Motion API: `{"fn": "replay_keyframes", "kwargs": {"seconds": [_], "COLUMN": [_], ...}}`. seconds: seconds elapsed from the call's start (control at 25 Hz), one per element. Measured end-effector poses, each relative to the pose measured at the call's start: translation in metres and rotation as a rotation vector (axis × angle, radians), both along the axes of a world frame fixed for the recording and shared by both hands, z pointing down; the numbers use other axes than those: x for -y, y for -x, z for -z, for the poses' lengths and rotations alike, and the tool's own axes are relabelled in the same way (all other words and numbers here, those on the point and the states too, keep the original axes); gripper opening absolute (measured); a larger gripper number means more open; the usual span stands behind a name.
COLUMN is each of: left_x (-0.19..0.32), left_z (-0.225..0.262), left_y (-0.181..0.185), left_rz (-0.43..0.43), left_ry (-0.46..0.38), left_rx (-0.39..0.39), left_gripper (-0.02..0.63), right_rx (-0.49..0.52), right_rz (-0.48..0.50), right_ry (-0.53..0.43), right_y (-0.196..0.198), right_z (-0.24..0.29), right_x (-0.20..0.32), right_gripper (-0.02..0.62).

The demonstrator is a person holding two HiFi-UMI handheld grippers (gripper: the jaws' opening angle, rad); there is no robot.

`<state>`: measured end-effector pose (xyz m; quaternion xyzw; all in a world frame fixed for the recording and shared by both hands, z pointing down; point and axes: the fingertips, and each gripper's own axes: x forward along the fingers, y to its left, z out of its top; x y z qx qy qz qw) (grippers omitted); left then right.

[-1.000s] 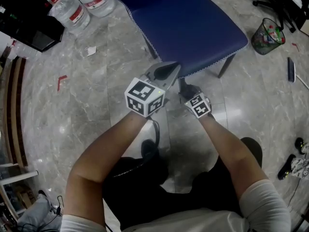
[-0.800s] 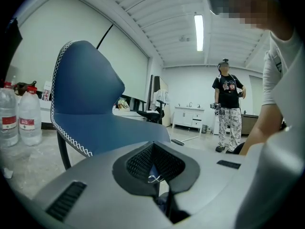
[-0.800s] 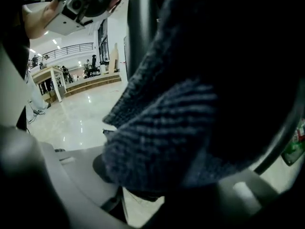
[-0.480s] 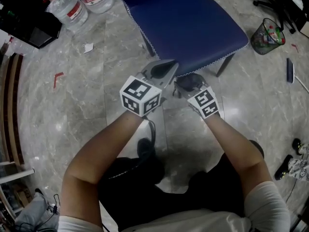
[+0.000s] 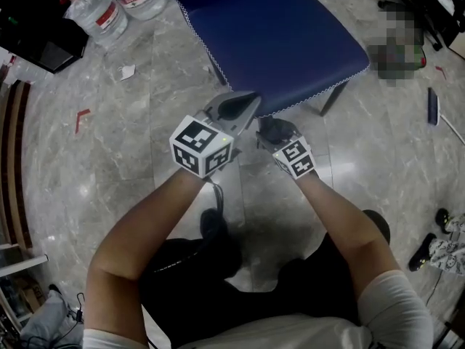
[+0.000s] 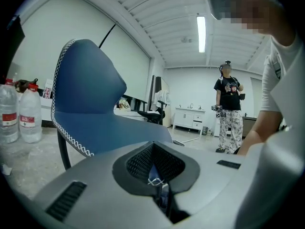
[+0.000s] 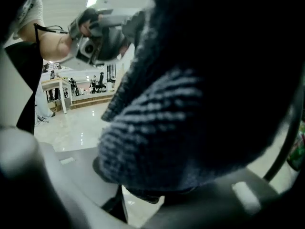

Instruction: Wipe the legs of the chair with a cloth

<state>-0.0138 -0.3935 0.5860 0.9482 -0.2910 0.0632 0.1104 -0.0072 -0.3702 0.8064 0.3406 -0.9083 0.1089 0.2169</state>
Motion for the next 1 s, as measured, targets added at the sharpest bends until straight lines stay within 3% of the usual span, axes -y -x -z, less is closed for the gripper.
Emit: {"fn": "replay_keyframes", "kwargs": {"seconds": [0.16, 0.28, 0.48, 0.72, 0.8, 0.92, 1.0], "left_x": [0.001, 0.002, 0.000, 0.005, 0.005, 0.004, 0.005], "left_z": [0.001, 0.001, 0.000, 0.003, 0.003, 0.001, 0.002], "left_y": [-0.001, 0.000, 0.001, 0.001, 0.002, 0.001, 0.001], "left_rz": [-0.004, -0.009, -0.018, -0.012, -0.014, -0.020, -0.014], "left_ry": [0.002, -0.001, 0.005, -0.015, -0.021, -0.028, -0.025], "left_rx": [0.010, 0.019, 0.013, 0.010, 0.015, 0.022, 0.019], "left_gripper": [0.006, 0.006, 0.006, 0.006, 0.006, 0.006, 0.006], "right_rx": [-0.078, -0.123, -0.094, 0.055, 0.093, 0.091, 0.049], "right_rz": [-0.039, -0.048, -0.029, -0.001, -0.009, -0.022, -0.027], "right_ry": [0.243, 0.284, 0.203, -0.113, -0.177, -0.142, -0.042], "right_y": [-0.009, -0.008, -0.003, 0.007, 0.009, 0.006, 0.003], "right_z": [-0.083, -0.101, -0.061, 0.089, 0.116, 0.092, 0.043], "right_x": [-0.012, -0.012, -0.008, 0.007, 0.010, 0.007, 0.002], "right_gripper": [0.183, 0.183, 0.183, 0.183, 0.183, 0.184, 0.183]}}
